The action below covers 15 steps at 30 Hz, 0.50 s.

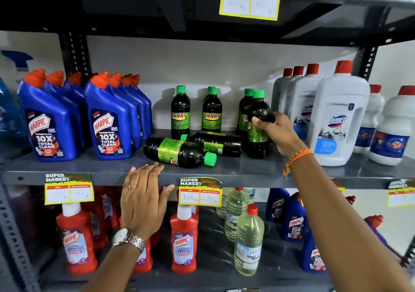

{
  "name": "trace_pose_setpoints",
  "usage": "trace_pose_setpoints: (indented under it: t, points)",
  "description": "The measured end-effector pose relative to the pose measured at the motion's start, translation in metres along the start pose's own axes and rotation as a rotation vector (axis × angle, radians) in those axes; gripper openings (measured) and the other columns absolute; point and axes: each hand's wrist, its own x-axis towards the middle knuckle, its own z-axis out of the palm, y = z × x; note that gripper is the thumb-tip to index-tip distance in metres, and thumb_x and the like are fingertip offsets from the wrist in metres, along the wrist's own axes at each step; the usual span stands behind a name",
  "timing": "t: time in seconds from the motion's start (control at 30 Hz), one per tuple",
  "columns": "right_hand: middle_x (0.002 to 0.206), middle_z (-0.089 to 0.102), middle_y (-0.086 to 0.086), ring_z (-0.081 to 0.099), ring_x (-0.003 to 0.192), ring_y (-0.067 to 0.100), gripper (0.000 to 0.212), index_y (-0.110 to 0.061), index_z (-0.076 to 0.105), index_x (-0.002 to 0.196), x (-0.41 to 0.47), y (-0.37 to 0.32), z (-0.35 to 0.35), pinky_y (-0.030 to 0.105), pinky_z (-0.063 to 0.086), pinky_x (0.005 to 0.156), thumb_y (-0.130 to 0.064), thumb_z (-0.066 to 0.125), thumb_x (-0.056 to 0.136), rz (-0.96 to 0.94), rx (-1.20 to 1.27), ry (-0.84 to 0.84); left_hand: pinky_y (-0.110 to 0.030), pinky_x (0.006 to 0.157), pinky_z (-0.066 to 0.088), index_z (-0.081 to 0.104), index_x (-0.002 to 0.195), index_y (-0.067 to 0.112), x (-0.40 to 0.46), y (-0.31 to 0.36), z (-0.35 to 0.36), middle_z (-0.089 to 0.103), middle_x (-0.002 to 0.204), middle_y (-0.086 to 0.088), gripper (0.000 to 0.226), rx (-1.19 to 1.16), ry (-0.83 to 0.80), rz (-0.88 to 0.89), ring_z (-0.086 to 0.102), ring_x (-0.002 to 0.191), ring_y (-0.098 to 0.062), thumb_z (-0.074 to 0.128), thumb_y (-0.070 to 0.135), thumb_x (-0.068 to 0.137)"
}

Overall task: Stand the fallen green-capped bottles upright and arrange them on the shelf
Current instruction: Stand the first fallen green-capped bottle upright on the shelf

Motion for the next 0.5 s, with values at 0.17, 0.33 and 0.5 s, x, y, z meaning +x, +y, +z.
trace_pose_setpoints:
  t: [0.17, 0.33, 0.5]
  points:
    - [0.119, 0.071, 0.010, 0.069, 0.107, 0.020, 0.053, -0.003, 0.053, 0.134, -0.007, 0.018, 0.001, 0.035, 0.055, 0.088, -0.015, 0.074, 0.087, 0.075, 0.254, -0.103, -0.040, 0.124, 0.018, 0.053, 0.134, 0.012, -0.004, 0.000, 0.002, 0.060, 0.134, -0.006, 0.056, 0.017, -0.006, 0.010, 0.049, 0.130, -0.027, 0.044, 0.054, 0.097]
    - [0.118, 0.069, 0.004, 0.066, 0.115, 0.026, 0.066, -0.007, 0.053, 0.134, -0.013, 0.024, -0.003, 0.035, 0.055, 0.091, -0.026, 0.083, 0.078, 0.052, 0.268, -0.069, -0.040, 0.122, 0.021, 0.055, 0.132, 0.013, -0.004, -0.004, 0.004, 0.062, 0.133, -0.006, 0.056, 0.025, 0.009, 0.025, 0.051, 0.128, -0.027, 0.047, 0.055, 0.095]
    - [0.090, 0.064, -0.019, 0.060, 0.082, -0.008, 0.083, -0.027, 0.052, 0.106, -0.025, 0.027, 0.008, 0.010, 0.045, 0.060, -0.063, 0.090, 0.042, 0.012, -0.224, 0.120, -0.039, 0.121, 0.022, 0.057, 0.130, 0.013, 0.002, -0.007, 0.011, 0.064, 0.130, -0.007, 0.056, 0.008, 0.070, 0.029, 0.053, 0.125, -0.027, 0.047, 0.055, 0.094]
